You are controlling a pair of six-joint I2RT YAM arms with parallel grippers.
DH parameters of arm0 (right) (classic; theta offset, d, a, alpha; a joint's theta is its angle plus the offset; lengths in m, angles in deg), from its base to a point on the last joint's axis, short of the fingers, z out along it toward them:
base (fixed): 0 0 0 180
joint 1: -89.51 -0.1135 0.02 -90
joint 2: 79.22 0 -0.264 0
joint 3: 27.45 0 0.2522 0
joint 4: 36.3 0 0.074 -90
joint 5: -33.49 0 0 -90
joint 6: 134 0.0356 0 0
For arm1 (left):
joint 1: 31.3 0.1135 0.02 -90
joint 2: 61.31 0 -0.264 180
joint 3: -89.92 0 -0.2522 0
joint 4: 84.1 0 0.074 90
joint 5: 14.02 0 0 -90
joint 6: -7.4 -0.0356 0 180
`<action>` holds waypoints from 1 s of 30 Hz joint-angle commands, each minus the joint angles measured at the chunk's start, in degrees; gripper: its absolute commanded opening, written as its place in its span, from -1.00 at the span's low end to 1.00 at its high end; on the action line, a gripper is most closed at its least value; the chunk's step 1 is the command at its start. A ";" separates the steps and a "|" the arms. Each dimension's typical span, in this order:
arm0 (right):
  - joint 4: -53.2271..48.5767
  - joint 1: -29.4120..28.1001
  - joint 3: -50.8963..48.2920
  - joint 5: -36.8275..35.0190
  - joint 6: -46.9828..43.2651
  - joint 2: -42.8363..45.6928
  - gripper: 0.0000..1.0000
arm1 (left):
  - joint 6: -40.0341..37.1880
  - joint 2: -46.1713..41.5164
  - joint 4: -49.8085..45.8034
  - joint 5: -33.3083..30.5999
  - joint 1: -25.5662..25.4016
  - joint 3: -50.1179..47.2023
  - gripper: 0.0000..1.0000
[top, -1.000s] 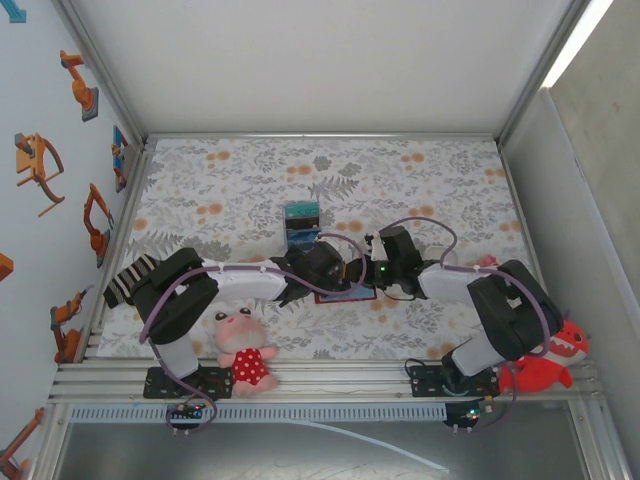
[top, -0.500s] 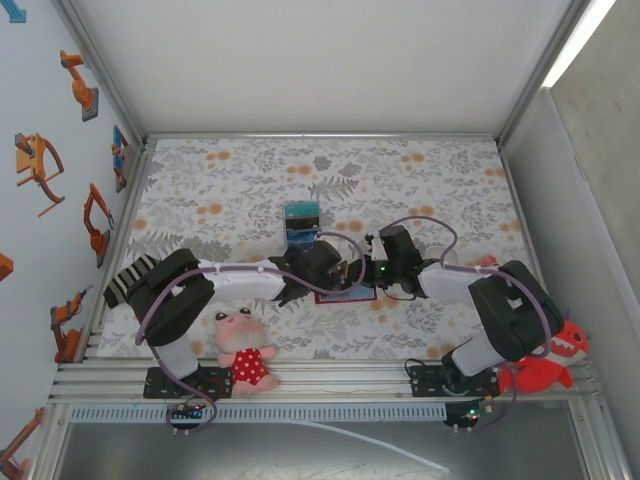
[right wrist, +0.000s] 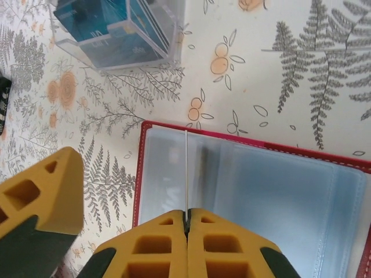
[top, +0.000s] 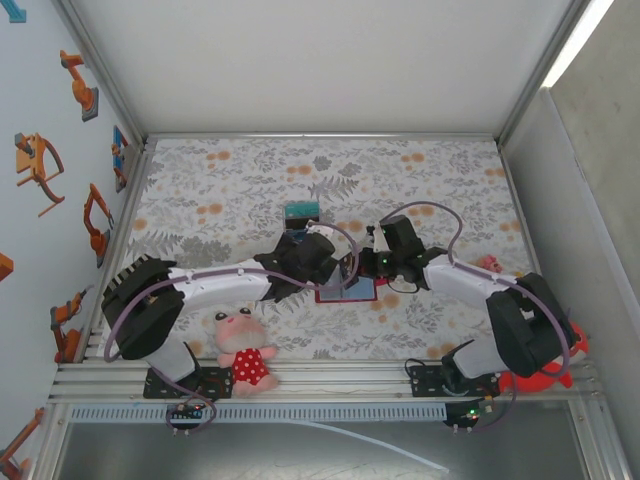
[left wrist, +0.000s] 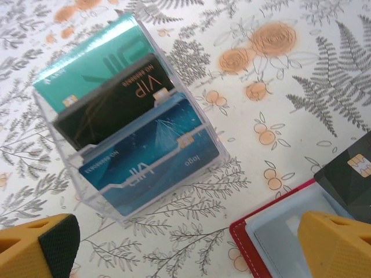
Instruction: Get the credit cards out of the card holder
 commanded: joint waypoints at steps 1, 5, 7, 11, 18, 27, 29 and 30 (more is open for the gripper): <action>-3.52 0.18 2.76 -2.30 -3.24 1.99 -0.92 | 0.68 -3.54 0.97 -2.17 1.45 -1.31 0.94; -3.27 0.16 3.76 -2.62 -4.33 2.89 -0.94 | 1.65 -6.20 2.07 -1.56 3.35 -2.67 0.94; -2.59 0.16 4.10 -2.53 -4.86 3.14 -0.95 | 2.22 -7.68 2.86 -0.51 4.41 -3.49 0.94; 0.04 0.16 4.80 -1.25 -6.15 3.81 -0.97 | 3.48 -11.06 5.91 2.79 6.62 -5.98 0.94; 0.70 -0.74 7.60 3.65 -11.86 4.79 -0.97 | -0.64 -16.49 10.67 9.32 8.63 -9.18 0.94; -2.83 -2.19 11.35 14.43 -21.30 5.31 -0.97 | -4.98 -25.14 12.40 42.42 19.06 -12.06 0.94; -3.15 -2.29 11.86 16.67 -22.51 5.58 -0.97 | -5.30 -25.62 11.26 46.18 20.88 -11.56 0.94; -3.32 -2.30 12.04 17.75 -23.16 5.67 -0.97 | -5.69 -25.63 10.46 48.17 21.52 -11.15 0.94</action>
